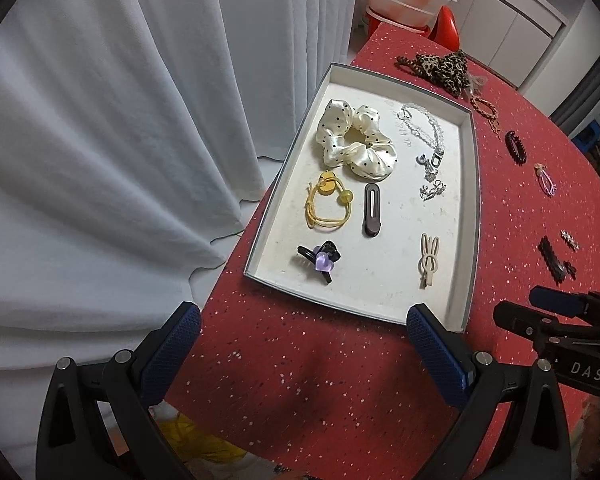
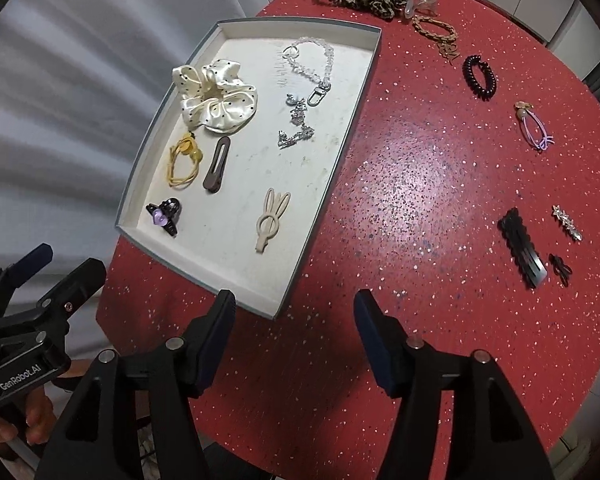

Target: Organize jewelry

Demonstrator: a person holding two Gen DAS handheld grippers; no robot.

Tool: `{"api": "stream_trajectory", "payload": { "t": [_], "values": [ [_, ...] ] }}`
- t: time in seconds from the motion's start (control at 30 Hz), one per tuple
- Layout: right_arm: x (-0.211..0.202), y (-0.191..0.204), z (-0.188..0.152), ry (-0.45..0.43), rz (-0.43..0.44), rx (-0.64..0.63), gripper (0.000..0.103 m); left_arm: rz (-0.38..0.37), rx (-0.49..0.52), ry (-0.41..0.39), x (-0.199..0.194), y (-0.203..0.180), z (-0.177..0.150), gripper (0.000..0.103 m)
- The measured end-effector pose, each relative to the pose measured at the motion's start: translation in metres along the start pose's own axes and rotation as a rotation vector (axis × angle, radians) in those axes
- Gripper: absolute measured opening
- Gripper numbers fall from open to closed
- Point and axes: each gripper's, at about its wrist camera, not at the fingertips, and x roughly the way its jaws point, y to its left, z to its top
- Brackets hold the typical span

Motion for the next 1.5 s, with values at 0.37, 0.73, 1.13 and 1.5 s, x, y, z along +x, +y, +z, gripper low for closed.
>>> {"api": "stream_trajectory", "payload": {
  "t": [0.37,0.73,1.13,1.5],
  "values": [
    [-0.028,0.002,-0.002,-0.063,-0.016,-0.005,0.080,0.009,0.003,0.010,-0.015,-0.004,-0.001,0.103],
    [-0.066,0.006,0.002,-0.162,-0.060,-0.013,0.086,0.016,0.013,-0.046,-0.044,-0.009,0.006,0.103],
    [-0.084,0.001,0.005,-0.200,-0.102,-0.007,0.087,0.027,0.025,-0.063,-0.056,-0.019,0.012,0.103],
    [-0.084,-0.006,0.006,-0.205,-0.115,0.006,0.088,0.029,0.040,-0.060,-0.060,-0.028,0.012,0.103]
  ]
}}
